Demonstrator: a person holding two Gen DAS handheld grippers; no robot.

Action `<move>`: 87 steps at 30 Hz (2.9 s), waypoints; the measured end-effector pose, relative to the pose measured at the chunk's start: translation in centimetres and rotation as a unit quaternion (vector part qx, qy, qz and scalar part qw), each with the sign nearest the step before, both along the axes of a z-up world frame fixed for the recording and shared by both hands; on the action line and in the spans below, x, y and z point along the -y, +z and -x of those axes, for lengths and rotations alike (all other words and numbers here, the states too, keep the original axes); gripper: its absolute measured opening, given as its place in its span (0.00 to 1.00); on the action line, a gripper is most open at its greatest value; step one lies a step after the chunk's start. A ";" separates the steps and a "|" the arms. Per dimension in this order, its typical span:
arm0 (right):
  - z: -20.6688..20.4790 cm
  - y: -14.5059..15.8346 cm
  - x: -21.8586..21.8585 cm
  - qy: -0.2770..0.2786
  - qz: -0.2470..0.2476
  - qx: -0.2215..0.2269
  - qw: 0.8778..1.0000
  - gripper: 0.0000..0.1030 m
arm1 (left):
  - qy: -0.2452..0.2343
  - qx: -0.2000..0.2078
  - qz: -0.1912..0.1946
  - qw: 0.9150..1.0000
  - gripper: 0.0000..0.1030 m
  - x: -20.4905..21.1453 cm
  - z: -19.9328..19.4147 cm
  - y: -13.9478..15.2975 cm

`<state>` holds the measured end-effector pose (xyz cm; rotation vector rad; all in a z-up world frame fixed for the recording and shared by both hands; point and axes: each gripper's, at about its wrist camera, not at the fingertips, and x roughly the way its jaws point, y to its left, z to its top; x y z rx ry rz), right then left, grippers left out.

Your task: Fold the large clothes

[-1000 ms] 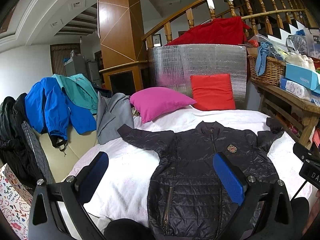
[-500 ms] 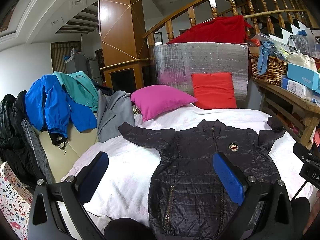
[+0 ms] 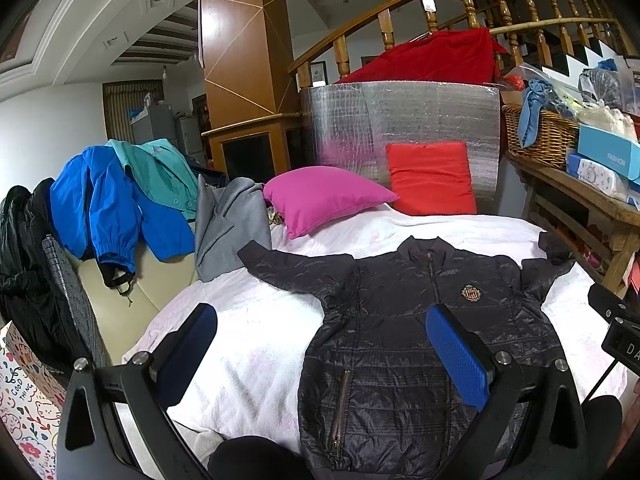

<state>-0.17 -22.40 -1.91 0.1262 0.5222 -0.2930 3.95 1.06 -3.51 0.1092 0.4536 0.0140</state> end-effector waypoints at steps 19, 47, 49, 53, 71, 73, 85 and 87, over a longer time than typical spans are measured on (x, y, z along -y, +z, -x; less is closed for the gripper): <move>-0.6 -0.1 0.1 0.001 0.001 -0.001 1.000 1.00 | 0.001 -0.004 -0.001 1.000 1.00 -0.1 -0.6 -0.2; -10.0 -3.5 9.2 -0.065 -0.042 -0.031 0.997 1.00 | 0.011 -0.066 -0.031 0.997 1.00 3.4 -11.8 -4.9; -11.4 -4.4 11.7 -0.075 -0.057 -0.026 0.995 1.00 | 0.009 -0.080 -0.034 0.996 1.00 4.2 -14.0 -6.3; -14.2 -7.3 20.1 -0.099 -0.140 -0.008 0.985 1.00 | -0.005 -0.136 -0.038 0.990 1.00 6.2 -19.5 -10.9; -32.9 -20.1 43.8 -0.227 -0.275 -0.146 0.923 0.58 | -0.031 -0.303 -0.021 0.952 1.00 9.4 -30.6 -26.1; -33.3 -21.3 44.1 -0.217 -0.311 -0.153 0.913 0.40 | -0.031 -0.309 0.017 0.951 1.00 8.5 -30.6 -26.4; -28.6 -9.9 30.4 -0.039 -0.232 -0.028 0.972 0.25 | -0.021 -0.281 0.035 0.959 1.00 6.7 -29.2 -21.9; -28.4 -9.1 26.5 -0.001 -0.229 -0.025 0.973 0.25 | -0.006 -0.237 0.033 0.971 1.00 5.7 -28.5 -20.0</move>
